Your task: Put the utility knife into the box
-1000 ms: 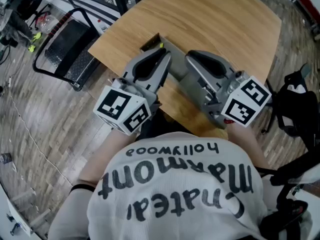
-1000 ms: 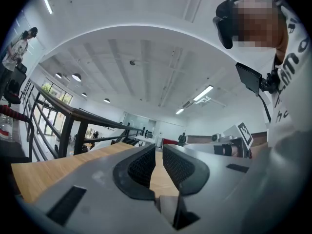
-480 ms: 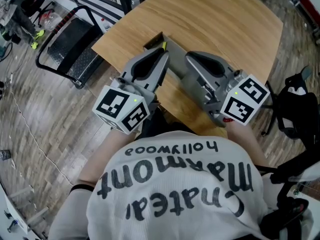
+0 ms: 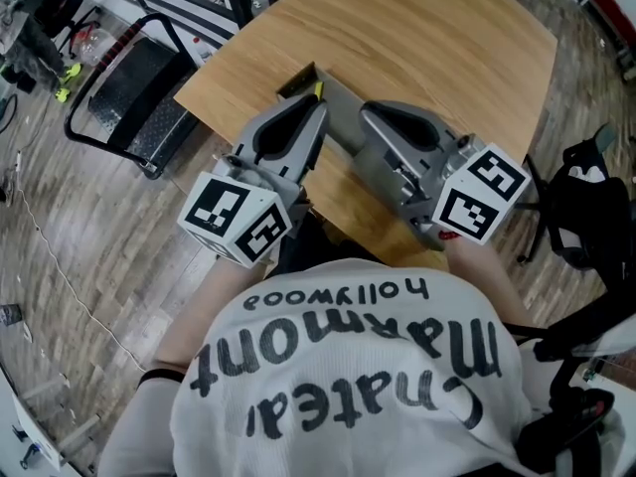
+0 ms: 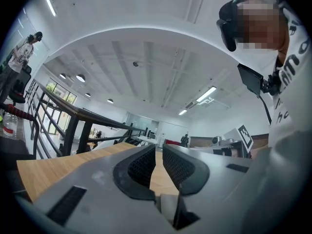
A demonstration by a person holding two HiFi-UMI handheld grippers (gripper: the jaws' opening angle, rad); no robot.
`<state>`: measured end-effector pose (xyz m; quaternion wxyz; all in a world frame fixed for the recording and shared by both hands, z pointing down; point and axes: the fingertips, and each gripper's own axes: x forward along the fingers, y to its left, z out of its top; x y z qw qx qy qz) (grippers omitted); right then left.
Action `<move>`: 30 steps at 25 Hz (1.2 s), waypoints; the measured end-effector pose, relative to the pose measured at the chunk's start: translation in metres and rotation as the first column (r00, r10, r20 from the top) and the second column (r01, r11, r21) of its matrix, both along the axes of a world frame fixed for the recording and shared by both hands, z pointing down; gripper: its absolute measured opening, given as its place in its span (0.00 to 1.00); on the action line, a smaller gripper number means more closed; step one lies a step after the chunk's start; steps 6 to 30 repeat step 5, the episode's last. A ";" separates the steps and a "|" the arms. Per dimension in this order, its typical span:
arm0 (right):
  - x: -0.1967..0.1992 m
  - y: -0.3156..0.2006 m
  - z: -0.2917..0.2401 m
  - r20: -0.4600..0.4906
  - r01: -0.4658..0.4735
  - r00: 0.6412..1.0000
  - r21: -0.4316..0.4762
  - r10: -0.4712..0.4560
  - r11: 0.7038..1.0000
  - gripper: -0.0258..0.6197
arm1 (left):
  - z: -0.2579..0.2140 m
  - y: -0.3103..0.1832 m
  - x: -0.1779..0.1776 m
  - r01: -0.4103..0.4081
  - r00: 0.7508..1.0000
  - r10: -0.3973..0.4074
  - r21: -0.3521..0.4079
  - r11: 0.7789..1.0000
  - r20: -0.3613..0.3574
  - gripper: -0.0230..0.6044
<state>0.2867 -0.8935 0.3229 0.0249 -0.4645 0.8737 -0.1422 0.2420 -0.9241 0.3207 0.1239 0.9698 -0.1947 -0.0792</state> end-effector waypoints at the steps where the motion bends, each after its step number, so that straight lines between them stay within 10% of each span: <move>1: 0.000 -0.001 0.000 0.000 0.002 1.000 -0.002 -0.002 1.000 0.09 | 0.000 -0.001 0.000 0.002 1.000 -0.002 -0.001 1.000 0.000 0.12; 30: 0.001 -0.007 0.003 0.000 0.010 1.000 -0.009 -0.010 1.000 0.09 | 0.001 -0.008 0.001 0.011 1.000 -0.011 -0.007 1.000 0.005 0.12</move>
